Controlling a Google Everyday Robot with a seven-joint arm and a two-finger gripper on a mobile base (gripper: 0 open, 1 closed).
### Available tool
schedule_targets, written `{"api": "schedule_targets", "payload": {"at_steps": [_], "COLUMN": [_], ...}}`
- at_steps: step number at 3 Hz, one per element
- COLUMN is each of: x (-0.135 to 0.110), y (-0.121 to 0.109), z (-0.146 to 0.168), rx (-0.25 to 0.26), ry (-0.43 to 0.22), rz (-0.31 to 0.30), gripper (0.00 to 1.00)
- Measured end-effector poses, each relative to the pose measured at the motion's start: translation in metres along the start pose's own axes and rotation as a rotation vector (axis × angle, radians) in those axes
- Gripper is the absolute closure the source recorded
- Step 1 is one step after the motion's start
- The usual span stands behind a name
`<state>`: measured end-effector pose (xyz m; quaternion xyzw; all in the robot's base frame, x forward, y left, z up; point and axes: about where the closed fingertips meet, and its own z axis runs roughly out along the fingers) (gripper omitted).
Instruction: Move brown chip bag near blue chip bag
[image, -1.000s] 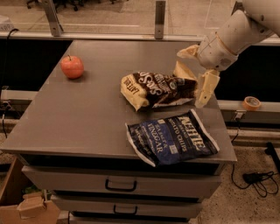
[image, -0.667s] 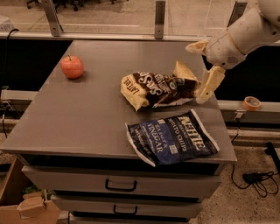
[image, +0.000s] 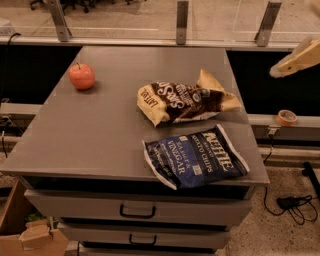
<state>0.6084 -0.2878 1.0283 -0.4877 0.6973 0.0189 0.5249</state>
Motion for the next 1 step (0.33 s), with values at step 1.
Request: {"api": "schedule_targets", "payload": {"at_steps": [1], "x": [-0.0006], "y": [-0.0287], "z": [-0.0132], "rx": [0.118], "ry": [-0.02], "rz": [0.01], "gripper": [0.0]}}
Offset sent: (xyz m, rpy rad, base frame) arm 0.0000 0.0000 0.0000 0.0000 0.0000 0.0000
